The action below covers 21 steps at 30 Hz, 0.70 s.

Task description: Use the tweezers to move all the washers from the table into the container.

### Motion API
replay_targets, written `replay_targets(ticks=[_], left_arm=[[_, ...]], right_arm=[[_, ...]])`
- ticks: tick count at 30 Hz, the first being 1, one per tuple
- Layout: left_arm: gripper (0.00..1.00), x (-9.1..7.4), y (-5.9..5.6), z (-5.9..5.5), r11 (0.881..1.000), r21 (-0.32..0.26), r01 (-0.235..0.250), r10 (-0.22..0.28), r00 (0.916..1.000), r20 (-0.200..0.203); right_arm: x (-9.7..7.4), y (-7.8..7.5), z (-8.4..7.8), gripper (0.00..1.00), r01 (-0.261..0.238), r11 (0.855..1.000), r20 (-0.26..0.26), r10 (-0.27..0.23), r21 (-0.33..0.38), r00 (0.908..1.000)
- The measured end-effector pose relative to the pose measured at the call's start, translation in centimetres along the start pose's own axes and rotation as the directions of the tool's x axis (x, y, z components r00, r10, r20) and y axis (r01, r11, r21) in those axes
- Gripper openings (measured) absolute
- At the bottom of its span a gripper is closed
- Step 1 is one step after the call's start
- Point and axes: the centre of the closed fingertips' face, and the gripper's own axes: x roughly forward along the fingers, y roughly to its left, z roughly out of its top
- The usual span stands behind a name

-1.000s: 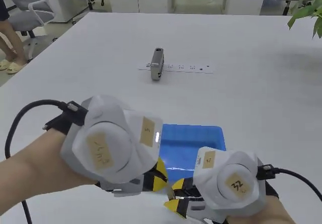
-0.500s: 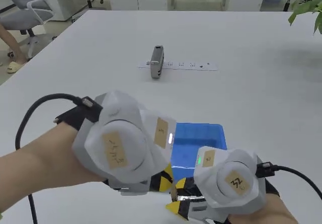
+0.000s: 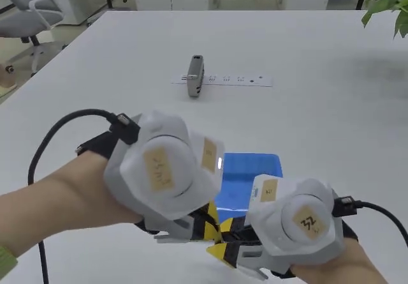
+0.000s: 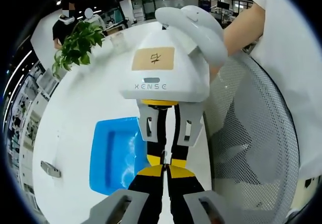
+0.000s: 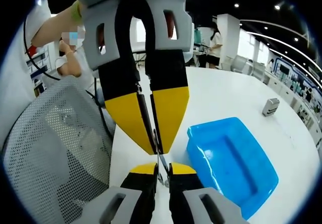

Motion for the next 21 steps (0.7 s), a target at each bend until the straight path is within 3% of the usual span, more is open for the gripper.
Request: replay_targets(ticks=[5, 8, 10, 12, 14, 18, 19, 21], left_arm=[[0.00, -0.1, 0.1, -0.1, 1.000, -0.021, -0.006, 0.006, 0.9998, 0.019], [0.00, -0.5, 0.5, 0.0, 0.999, -0.033, -0.034, 0.036, 0.9984, 0.045], [0.00, -0.9, 0.6, 0.0, 0.997, -0.061, -0.043, 0.047, 0.9966, 0.067], [0.00, -1.5, 1.2, 0.0, 0.989, -0.123, -0.077, 0.091, 0.9894, 0.113], [0.00, -2.2, 1.5, -0.2, 0.976, -0.193, -0.101, 0.133, 0.9776, 0.163], [0.04, -3.5, 1.7, -0.8, 0.921, -0.371, -0.123, 0.233, 0.9346, 0.269], [0.04, -3.8, 1.8, -1.0, 0.894, -0.425, -0.140, 0.283, 0.9123, 0.296], [0.05, -4.0, 1.4, -1.0, 0.863, -0.488, -0.133, 0.327, 0.8822, 0.339]], right_arm=[[0.1, 0.0, 0.0, 0.03, -0.010, 1.000, -0.001, 0.010, -0.003, 1.0000], [0.1, -0.2, 0.0, 0.02, -0.010, 1.000, -0.014, 0.010, 0.000, 0.9999], [0.1, -0.3, -0.1, 0.02, -0.013, 1.000, -0.013, 0.014, 0.013, 0.9998], [0.0, -0.5, -0.1, 0.02, -0.011, 0.999, -0.008, 0.011, 0.033, 0.9999], [-0.2, -0.8, -0.1, 0.01, -0.009, 0.997, 0.014, 0.008, 0.076, 0.9999], [-0.4, -1.2, -0.2, 0.01, -0.018, 0.982, 0.064, 0.006, 0.189, 0.9979], [-0.4, -1.3, -0.2, 0.01, -0.028, 0.972, 0.083, 0.009, 0.232, 0.9965], [-0.5, -1.5, -0.2, 0.01, -0.037, 0.960, 0.104, 0.008, 0.279, 0.9945]])
